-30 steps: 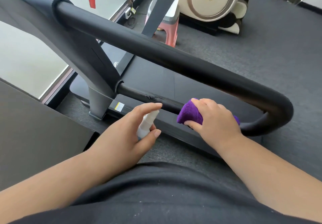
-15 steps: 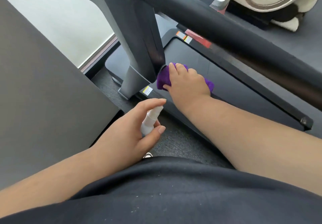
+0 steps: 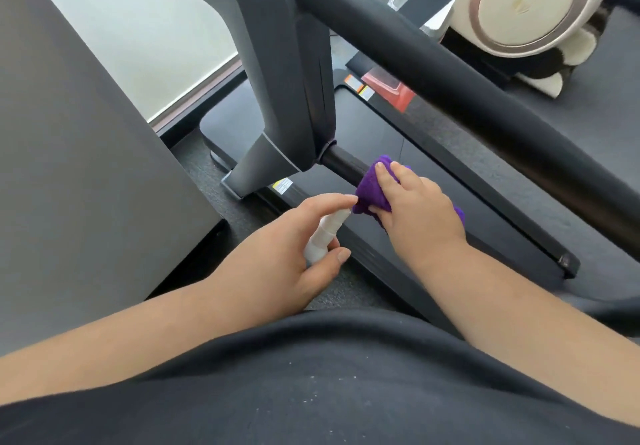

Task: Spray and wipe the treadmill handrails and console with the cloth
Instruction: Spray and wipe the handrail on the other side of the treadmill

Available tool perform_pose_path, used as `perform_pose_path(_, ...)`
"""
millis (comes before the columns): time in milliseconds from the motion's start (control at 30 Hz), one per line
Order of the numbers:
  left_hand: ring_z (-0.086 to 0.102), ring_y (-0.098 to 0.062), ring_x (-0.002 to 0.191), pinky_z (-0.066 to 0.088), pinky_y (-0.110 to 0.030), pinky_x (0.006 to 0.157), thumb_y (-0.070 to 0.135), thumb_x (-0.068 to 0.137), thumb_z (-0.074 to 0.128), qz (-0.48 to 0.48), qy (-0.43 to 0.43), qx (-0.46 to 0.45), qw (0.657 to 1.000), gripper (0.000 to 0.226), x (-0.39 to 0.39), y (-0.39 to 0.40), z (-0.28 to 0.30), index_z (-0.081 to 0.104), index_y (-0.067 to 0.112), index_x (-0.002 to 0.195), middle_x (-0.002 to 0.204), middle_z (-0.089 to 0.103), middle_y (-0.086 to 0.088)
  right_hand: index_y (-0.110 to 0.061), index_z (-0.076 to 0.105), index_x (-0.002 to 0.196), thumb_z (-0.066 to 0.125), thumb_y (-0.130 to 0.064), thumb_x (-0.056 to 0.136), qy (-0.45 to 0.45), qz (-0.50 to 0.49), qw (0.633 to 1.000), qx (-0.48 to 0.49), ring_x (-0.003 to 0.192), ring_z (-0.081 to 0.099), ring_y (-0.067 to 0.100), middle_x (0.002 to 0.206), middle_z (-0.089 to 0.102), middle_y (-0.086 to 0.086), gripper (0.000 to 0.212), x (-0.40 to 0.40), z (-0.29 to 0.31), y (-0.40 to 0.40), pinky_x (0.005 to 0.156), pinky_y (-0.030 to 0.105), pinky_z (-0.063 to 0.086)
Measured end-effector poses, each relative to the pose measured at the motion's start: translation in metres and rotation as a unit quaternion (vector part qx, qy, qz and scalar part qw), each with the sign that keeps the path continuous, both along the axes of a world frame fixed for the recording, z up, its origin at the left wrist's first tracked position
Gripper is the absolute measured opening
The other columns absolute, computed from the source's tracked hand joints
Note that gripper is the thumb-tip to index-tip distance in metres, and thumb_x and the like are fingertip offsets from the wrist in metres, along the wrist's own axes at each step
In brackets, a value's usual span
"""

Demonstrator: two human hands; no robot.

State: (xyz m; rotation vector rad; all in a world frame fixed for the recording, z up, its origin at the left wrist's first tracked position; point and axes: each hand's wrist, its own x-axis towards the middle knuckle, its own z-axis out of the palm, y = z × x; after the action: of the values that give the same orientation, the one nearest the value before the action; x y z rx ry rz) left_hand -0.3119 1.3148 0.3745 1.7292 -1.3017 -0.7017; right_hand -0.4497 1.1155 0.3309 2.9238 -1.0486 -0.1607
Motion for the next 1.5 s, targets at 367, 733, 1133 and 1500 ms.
perform_pose_path(367, 0.063, -0.007, 0.081, 0.046, -0.015, 0.071, 0.052, 0.085, 0.055, 0.049, -0.02, 0.015, 0.999, 0.052, 0.032, 0.02, -0.01, 0.031, 0.065, 0.129, 0.093, 0.064, 0.02, -0.013, 0.023, 0.154, 0.052, -0.058, 0.093, 0.049, -0.019, 0.997, -0.054, 0.105, 0.055, 0.03, 0.141, 0.047, 0.006, 0.081, 0.056, -0.011, 0.004, 0.081, 0.043, 0.047)
perform_pose_path(733, 0.06, 0.003, 0.083, 0.04, -0.005, 0.074, 0.045, 0.087, 0.057, -0.006, -0.026, -0.003, 1.0, 0.055, 0.016, 0.005, -0.002, 0.029, 0.065, 0.13, 0.093, 0.062, 0.024, -0.02, 0.024, 0.154, 0.052, -0.054, 0.095, 0.015, -0.02, 1.0, 0.01, 0.114, 0.054, 0.033, 0.143, 0.046, 0.003, 0.073, 0.072, -0.008, -0.002, 0.083, 0.045, 0.048)
perform_pose_path(1133, 0.059, 0.004, 0.077, 0.041, -0.006, 0.069, 0.046, 0.087, 0.056, -0.017, -0.033, -0.013, 0.999, 0.055, 0.023, 0.01, 0.002, 0.028, 0.067, 0.13, 0.092, 0.062, 0.023, -0.012, -0.003, 0.157, 0.047, -0.029, 0.098, 0.102, 0.004, 0.988, -0.118, 0.125, 0.039, 0.032, 0.16, 0.02, 0.01, 0.079, 0.032, -0.014, 0.018, 0.093, 0.042, 0.041)
perform_pose_path(1500, 0.061, 0.0, 0.078, 0.043, -0.01, 0.068, 0.05, 0.086, 0.056, -0.012, -0.044, 0.01, 0.999, 0.054, 0.026, 0.021, -0.008, 0.029, 0.067, 0.13, 0.094, 0.063, 0.021, -0.01, 0.016, 0.153, 0.056, -0.065, 0.087, 0.052, -0.037, 0.996, -0.056, 0.113, 0.052, 0.029, 0.145, 0.041, 0.007, 0.095, 0.103, -0.019, 0.009, 0.083, 0.042, 0.043)
